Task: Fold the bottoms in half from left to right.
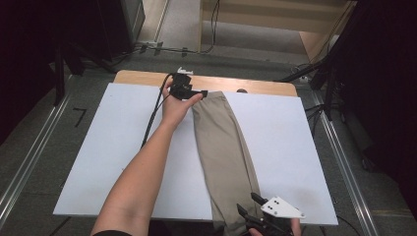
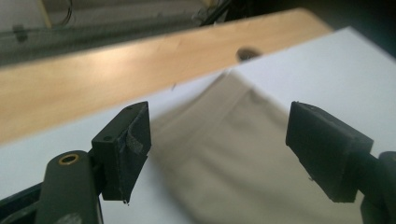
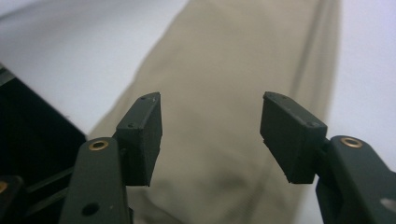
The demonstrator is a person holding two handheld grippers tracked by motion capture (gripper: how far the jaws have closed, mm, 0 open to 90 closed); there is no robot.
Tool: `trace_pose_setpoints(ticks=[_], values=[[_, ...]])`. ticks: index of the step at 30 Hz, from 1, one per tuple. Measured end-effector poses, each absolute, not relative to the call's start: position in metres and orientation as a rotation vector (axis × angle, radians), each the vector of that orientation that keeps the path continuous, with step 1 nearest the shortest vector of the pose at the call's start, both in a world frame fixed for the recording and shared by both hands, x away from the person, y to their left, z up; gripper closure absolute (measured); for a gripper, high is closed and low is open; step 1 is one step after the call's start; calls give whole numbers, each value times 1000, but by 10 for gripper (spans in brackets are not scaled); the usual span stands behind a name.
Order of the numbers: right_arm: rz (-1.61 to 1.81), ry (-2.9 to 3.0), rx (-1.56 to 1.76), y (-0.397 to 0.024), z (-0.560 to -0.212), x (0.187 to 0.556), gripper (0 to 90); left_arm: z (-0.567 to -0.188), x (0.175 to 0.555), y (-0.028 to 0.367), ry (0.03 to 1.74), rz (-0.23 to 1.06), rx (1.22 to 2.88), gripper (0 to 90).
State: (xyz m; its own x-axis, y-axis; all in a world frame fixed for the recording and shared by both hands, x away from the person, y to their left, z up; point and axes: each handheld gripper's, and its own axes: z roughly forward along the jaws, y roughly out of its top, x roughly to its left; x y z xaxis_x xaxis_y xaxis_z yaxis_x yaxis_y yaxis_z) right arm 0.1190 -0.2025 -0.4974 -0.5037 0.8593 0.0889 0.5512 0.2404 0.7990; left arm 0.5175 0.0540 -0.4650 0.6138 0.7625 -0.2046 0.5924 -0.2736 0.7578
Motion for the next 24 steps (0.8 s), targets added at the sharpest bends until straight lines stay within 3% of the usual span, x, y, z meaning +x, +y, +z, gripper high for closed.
trace_pose_setpoints(ticks=[9, 11, 14, 17, 22, 24], values=[[1114, 2280, 1254, -151, -518, 139, 342, -491, 514, 46, 1119, 226, 2053, 313], [1077, 2293, 1236, -143, -524, 141, 313, -496, 513, 42, 1110, 209, 2077, 387], [1027, 2276, 1196, -138, -525, 140, 338, -502, 513, 39, 1103, 222, 2122, 501], [1008, 2269, 1205, -140, -524, 140, 453, -502, 513, 38, 1123, 263, 2118, 609], [1001, 2306, 1168, -146, -522, 140, 832, -503, 515, 42, 1122, 220, 2107, 854], [1005, 2320, 1189, -148, -520, 144, 856, -502, 515, 42, 1108, 229, 2117, 876]])
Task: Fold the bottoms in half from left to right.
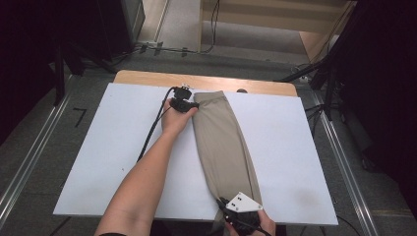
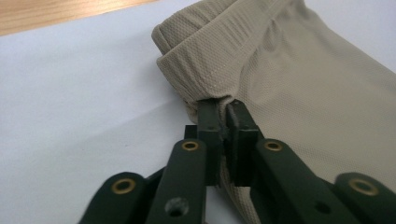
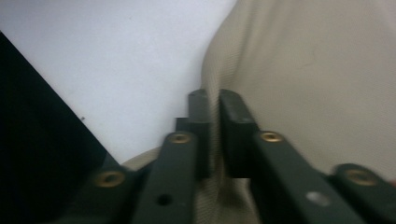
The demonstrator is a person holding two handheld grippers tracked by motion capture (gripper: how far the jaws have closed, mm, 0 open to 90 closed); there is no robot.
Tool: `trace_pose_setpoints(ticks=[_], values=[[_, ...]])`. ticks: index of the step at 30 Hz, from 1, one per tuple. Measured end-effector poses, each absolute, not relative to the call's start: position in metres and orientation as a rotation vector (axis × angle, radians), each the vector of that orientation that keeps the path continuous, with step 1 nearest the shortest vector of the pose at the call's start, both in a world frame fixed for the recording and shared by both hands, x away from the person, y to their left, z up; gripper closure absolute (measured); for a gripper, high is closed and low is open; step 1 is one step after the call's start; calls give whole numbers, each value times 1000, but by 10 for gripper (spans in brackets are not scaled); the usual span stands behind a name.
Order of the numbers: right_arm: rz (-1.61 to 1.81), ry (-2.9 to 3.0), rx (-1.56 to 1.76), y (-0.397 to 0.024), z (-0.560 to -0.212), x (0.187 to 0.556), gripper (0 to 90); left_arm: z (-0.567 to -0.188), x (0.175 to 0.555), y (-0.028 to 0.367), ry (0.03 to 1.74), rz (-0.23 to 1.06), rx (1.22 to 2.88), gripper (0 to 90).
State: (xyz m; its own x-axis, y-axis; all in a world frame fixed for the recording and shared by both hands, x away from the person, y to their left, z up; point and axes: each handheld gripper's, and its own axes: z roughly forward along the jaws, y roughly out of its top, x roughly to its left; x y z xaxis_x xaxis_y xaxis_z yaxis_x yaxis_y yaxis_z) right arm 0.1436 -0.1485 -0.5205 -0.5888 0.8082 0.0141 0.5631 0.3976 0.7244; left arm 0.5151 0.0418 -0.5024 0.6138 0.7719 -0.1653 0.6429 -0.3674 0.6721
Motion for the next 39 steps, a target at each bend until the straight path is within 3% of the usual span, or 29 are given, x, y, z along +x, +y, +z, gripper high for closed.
trace_pose_setpoints(ticks=[9, 30, 32, 33, 34, 35, 37, 39], values=[[1086, 2348, 1189, -137, -510, 149, 868, -483, 523, 49, 1059, 206, 2098, 889], [1180, 2369, 1004, -41, -487, 163, 863, -464, 533, 93, 1090, 247, 2103, 887], [1176, 2365, 1004, -40, -489, 165, 802, -464, 533, 96, 1086, 270, 2088, 798], [1202, 2372, 1025, -40, -490, 168, 613, -463, 531, 98, 1070, 271, 2070, 647], [1218, 2378, 1044, -42, -490, 170, 487, -461, 529, 101, 1053, 273, 2057, 580], [1234, 2377, 1067, -46, -489, 171, 420, -458, 527, 103, 1046, 286, 2047, 520], [1322, 2355, 1091, -56, -486, 171, 355, -452, 521, 108, 1053, 282, 2024, 368], [1352, 2319, 1083, -67, -481, 173, 279, -445, 511, 117, 1045, 254, 1983, 276]])
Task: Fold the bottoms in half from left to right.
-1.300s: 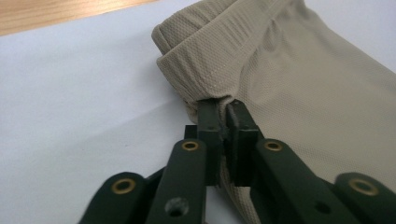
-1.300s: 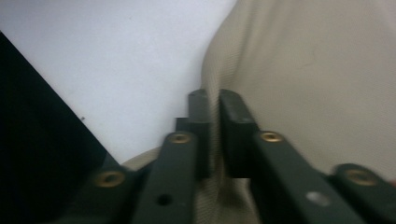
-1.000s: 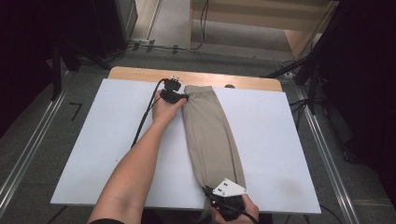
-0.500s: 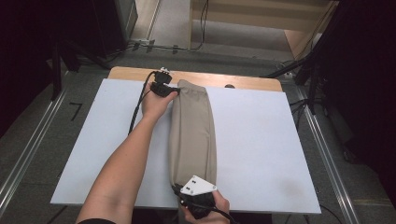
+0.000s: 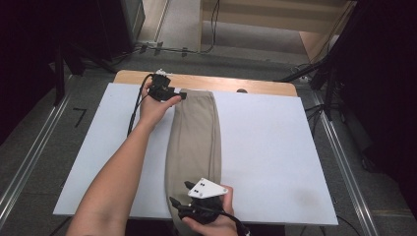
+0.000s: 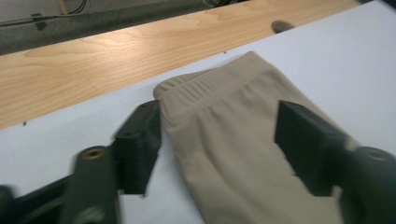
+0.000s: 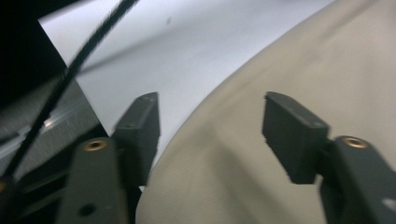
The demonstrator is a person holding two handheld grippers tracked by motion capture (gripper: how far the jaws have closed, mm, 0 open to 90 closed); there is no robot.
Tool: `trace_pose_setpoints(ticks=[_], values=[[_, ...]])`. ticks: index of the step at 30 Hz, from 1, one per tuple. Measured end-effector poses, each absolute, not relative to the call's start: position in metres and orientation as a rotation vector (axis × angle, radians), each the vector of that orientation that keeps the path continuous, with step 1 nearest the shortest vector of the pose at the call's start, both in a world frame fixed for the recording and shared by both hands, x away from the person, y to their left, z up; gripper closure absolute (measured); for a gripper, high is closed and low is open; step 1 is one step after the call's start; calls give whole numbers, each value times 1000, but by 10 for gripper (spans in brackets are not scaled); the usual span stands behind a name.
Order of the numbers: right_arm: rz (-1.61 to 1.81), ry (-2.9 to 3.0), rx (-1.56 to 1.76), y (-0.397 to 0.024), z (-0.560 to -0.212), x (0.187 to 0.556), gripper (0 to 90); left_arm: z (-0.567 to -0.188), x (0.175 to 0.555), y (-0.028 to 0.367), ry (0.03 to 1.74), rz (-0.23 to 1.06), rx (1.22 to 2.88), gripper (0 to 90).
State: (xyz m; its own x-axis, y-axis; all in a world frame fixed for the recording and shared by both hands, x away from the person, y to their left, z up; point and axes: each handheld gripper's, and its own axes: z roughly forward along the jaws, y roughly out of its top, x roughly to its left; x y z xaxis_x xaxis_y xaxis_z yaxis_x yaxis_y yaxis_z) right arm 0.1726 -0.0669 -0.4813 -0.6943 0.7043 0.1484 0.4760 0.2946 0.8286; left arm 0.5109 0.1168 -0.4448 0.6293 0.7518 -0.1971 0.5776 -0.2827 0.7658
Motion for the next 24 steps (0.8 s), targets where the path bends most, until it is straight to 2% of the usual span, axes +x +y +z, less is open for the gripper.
trace_pose_setpoints(ticks=[2, 4, 6, 9, 14, 17, 19, 23, 24], values=[[1360, 2291, 1065, -80, -477, 174, 246, -437, 496, 126, 1018, 208, 1924, 229], [1369, 2271, 1051, -95, -474, 176, 162, -432, 479, 134, 973, 187, 1895, 190], [1388, 2253, 1041, -110, -472, 177, 144, -429, 453, 142, 914, 154, 1875, 141], [1417, 2225, 1075, -134, -474, 177, 118, -428, 417, 149, 841, 128, 1853, 128], [1390, 2217, 1122, -156, -477, 178, 6, -439, 349, 148, 758, 112, 1874, 127], [1373, 2208, 1158, -165, -479, 176, 0, -450, 313, 143, 706, 94, 1920, 127], [1351, 2193, 1169, -167, -480, 172, 0, -457, 291, 141, 683, 98, 1948, 95], [1322, 2180, 1181, -171, -482, 166, 0, -473, 246, 148, 666, 75, 1943, 95], [1319, 2194, 1175, -171, -483, 163, 25, -477, 235, 150, 667, 84, 1946, 95]])
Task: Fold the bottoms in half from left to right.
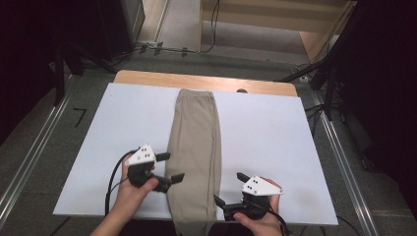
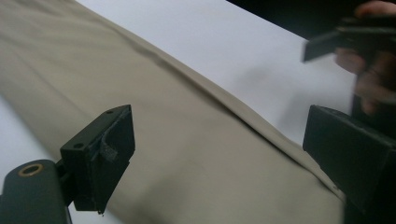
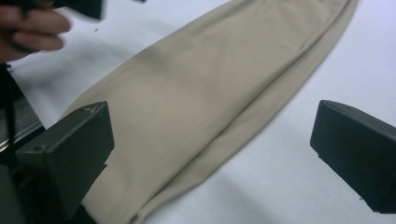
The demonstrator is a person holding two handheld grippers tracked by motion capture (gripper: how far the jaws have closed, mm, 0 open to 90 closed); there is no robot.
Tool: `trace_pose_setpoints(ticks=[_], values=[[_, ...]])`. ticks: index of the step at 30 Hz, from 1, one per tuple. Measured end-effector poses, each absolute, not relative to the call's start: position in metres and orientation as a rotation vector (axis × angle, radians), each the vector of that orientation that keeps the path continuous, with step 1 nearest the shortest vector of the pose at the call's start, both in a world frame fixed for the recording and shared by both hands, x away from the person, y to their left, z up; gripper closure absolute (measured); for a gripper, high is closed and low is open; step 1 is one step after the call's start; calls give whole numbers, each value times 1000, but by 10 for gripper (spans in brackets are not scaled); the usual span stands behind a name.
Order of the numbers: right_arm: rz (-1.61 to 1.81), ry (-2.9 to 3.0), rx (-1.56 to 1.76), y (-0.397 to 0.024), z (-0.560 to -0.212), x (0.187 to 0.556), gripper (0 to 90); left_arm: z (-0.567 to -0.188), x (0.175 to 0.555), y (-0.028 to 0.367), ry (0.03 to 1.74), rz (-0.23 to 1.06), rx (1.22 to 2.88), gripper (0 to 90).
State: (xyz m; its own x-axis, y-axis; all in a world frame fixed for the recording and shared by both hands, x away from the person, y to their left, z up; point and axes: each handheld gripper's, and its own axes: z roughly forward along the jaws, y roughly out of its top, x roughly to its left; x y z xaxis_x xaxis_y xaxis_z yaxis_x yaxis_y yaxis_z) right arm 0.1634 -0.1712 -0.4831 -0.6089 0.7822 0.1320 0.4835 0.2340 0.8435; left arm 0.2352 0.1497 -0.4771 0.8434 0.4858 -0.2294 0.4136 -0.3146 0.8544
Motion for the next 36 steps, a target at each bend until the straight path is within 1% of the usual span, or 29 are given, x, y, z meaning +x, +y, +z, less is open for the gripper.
trace_pose_setpoints(ticks=[2, 3, 4, 5, 6, 7, 9, 11, 12, 14, 16, 18, 20, 23, 26, 30, 31, 34, 36], values=[[1302, 2197, 1179, -171, -486, 159, 147, -483, 217, 153, 682, 76, 1963, 96], [1291, 2202, 1193, -170, -489, 157, 170, -485, 211, 152, 692, 70, 1969, 96], [1281, 2207, 1215, -170, -491, 156, 233, -487, 203, 152, 692, 80, 1987, 103], [1275, 2215, 1227, -168, -494, 154, 327, -490, 193, 151, 692, 108, 2009, 145], [1253, 2225, 1237, -166, -498, 152, 380, -492, 188, 150, 691, 122, 2020, 194], [1246, 2227, 1230, -164, -499, 151, 421, -495, 182, 149, 695, 128, 2032, 260], [1258, 2234, 1199, -159, -500, 148, 533, -499, 176, 147, 694, 121, 2045, 424], [1300, 2258, 1141, -152, -500, 146, 658, -502, 176, 145, 658, 68, 2063, 615], [1313, 2277, 1115, -147, -501, 146, 701, -502, 177, 145, 650, 41, 2075, 699], [1290, 2321, 1081, -134, -505, 145, 780, -507, 180, 141, 666, -10, 2121, 820], [1223, 2353, 1050, -121, -510, 144, 844, -512, 180, 139, 703, -13, 2171, 883], [1187, 2382, 1053, -116, -515, 144, 877, -512, 180, 140, 715, -20, 2173, 900], [1126, 2406, 1064, -118, -520, 145, 884, -511, 180, 141, 704, -4, 2193, 900], [1124, 2413, 1082, -139, -520, 146, 885, -511, 180, 141, 688, -1, 2207, 900], [1032, 2414, 1120, -157, -519, 147, 885, -511, 181, 141, 683, -7, 2207, 900], [1071, 2384, 1178, -177, -517, 148, 883, -511, 182, 142, 687, -22, 2202, 900], [1102, 2375, 1188, -179, -515, 148, 867, -511, 182, 141, 686, -19, 2203, 900], [1182, 2352, 1192, -179, -510, 148, 732, -512, 182, 141, 681, -14, 2199, 887], [1205, 2338, 1204, -174, -509, 149, 684, -512, 181, 140, 679, -13, 2196, 872]])
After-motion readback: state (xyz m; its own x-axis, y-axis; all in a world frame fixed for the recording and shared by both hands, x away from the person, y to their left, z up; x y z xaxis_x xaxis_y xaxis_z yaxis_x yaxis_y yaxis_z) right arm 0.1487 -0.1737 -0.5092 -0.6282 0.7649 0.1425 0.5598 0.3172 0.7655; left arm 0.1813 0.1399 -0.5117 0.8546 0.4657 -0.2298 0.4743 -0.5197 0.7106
